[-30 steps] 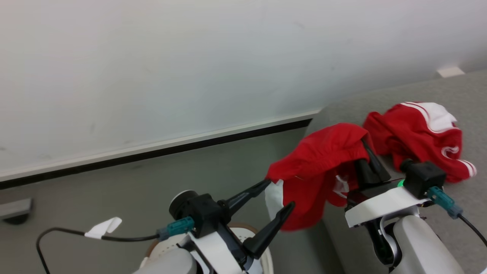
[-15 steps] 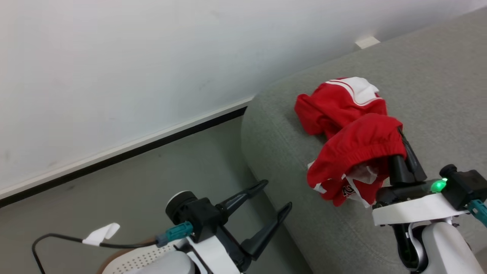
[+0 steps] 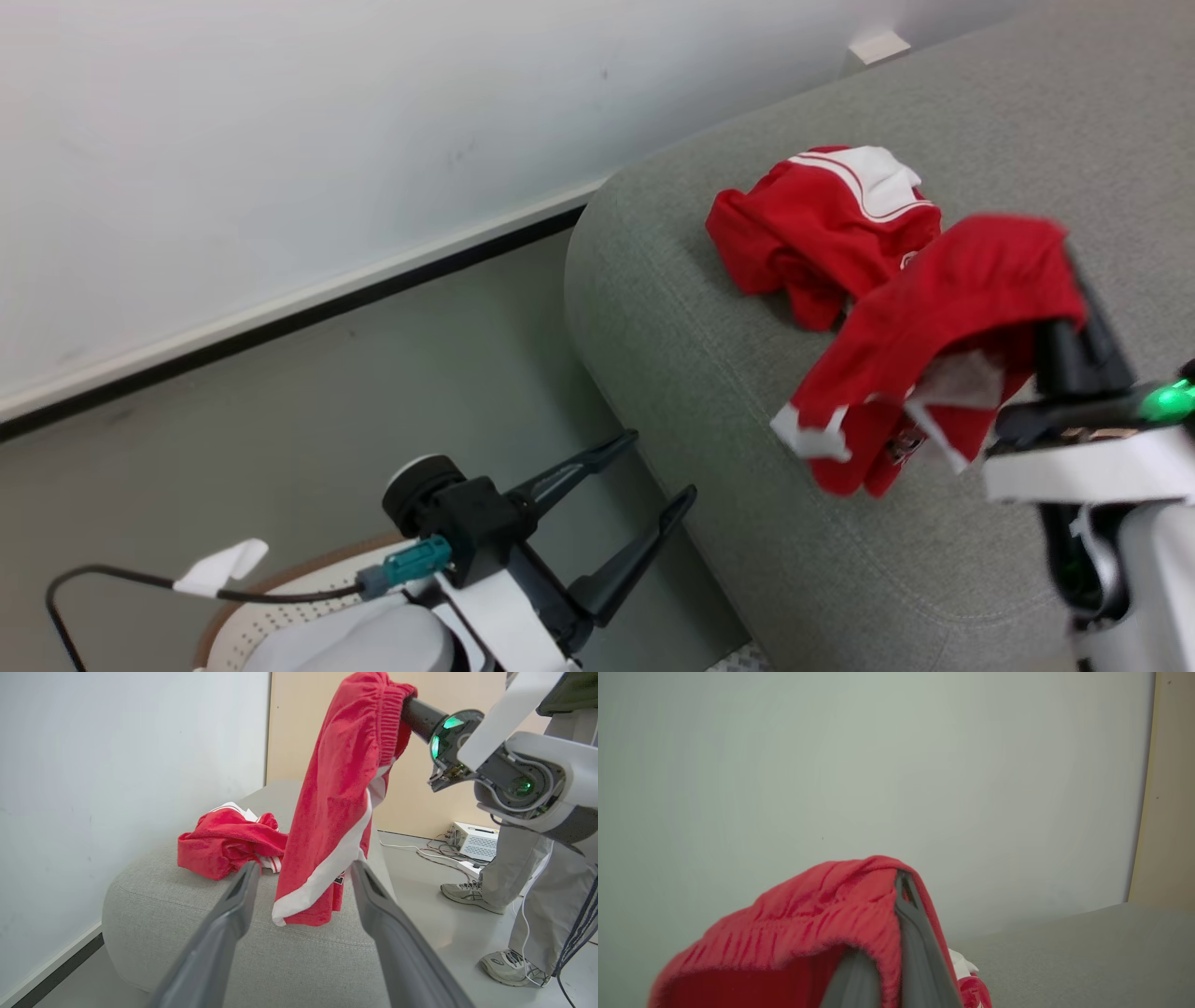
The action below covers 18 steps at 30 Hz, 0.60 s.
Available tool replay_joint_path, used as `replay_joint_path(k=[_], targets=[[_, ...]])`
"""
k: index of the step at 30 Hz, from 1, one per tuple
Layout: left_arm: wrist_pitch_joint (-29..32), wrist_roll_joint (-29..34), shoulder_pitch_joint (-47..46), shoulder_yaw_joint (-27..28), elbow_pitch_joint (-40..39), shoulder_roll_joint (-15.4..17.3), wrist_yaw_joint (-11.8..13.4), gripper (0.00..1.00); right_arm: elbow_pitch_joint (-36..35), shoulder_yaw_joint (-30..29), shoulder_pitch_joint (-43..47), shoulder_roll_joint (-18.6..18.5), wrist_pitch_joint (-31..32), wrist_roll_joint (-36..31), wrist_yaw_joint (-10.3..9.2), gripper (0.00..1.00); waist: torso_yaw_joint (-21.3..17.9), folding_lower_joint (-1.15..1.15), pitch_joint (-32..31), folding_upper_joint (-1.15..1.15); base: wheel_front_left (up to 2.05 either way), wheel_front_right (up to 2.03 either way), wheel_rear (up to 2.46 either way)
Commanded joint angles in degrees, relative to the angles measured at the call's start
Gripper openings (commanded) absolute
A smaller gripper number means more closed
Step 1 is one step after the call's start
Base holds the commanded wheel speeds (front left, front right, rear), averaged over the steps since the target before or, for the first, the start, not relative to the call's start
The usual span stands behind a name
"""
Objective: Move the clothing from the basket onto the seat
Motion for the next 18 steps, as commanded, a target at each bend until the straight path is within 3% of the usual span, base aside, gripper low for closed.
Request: replay_joint_path(k=[1, 12, 18], targets=[[0.24, 0.82, -0.41, 0.21, -0.5, 0.76, -0.14, 1.0, -0.69, -0.93, -1.55, -0.9, 0.45, 0.53, -0.13, 0.0, 0.82, 0.0, 1.53, 0.0, 0.0, 0.0, 0.0], [2.6, 1.02, -1.61, 1.14, -6.38, 8.1, -0.55, 1.0, -3.32, -12.28, -13.45, -7.9, 8.18, -1.33, -0.13, 0.0, 6.27, 0.0, 10.61, 0.0, 0.0, 0.0, 0.0], [3.43, 0.58, -2.44, 2.32, -9.9, 11.76, -0.74, 1.0, -1.24, -19.26, -20.83, -10.88, 13.02, -4.05, -0.14, 0.0, 8.8, 0.0, 15.69, 0.0, 0.0, 0.0, 0.0]])
